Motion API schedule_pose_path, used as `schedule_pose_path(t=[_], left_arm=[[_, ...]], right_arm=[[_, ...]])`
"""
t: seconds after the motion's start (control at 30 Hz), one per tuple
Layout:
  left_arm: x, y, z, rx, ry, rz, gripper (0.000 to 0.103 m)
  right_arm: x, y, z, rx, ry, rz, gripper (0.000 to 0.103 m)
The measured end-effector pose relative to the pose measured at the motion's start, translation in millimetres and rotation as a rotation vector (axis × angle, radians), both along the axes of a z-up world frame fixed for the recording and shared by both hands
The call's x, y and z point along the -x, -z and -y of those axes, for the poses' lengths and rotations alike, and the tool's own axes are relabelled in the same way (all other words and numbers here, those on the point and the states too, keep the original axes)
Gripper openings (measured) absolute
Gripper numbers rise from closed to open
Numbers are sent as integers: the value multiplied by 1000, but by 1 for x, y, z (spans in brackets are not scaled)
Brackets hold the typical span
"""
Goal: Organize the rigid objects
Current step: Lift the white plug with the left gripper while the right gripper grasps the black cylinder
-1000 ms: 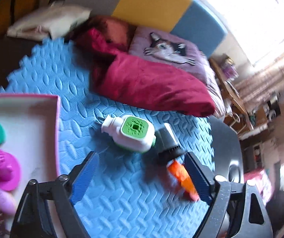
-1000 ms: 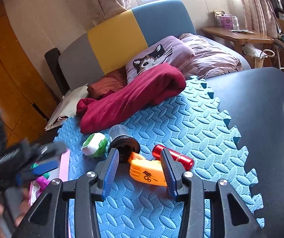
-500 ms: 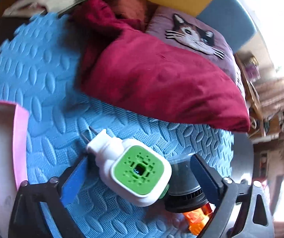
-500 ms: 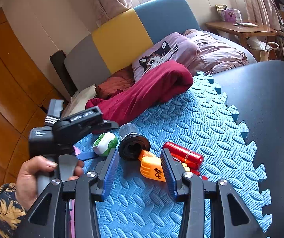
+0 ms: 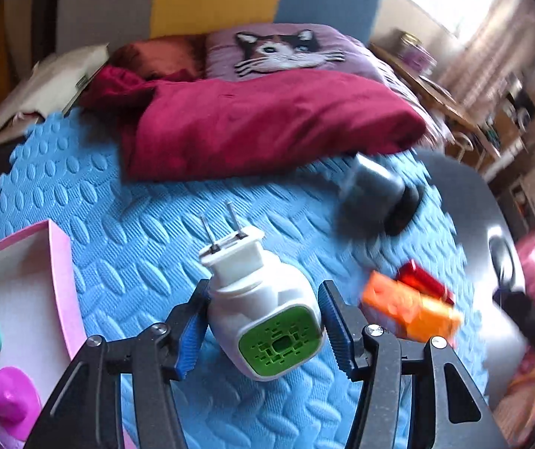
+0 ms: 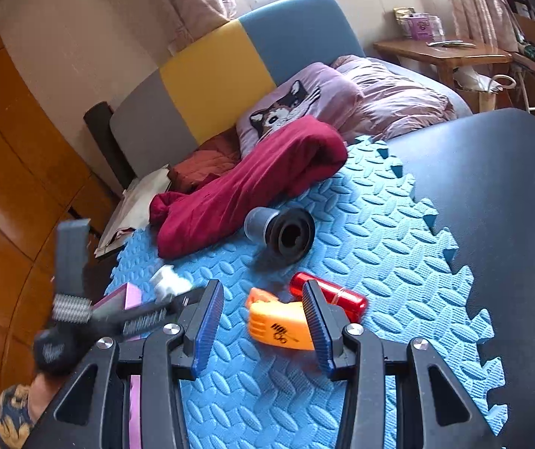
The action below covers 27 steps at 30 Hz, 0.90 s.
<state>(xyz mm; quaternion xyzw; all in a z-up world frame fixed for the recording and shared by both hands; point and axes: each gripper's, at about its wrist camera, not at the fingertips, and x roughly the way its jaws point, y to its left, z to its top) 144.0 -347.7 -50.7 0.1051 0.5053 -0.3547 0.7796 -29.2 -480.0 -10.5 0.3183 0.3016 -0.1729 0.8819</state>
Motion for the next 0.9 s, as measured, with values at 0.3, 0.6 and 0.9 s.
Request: schedule_pose_path(t=[0.3, 0.6, 0.9], left_arm=[[16, 12, -2, -1, 1, 4, 53], [14, 13, -2, 27, 28, 21, 52], [11, 12, -9, 48, 37, -8, 52]], right_arm=[[4, 7, 13, -19, 47, -29, 44], [-43, -9, 48, 113, -103, -118, 63], [-116, -16, 33, 388, -396, -313, 63]])
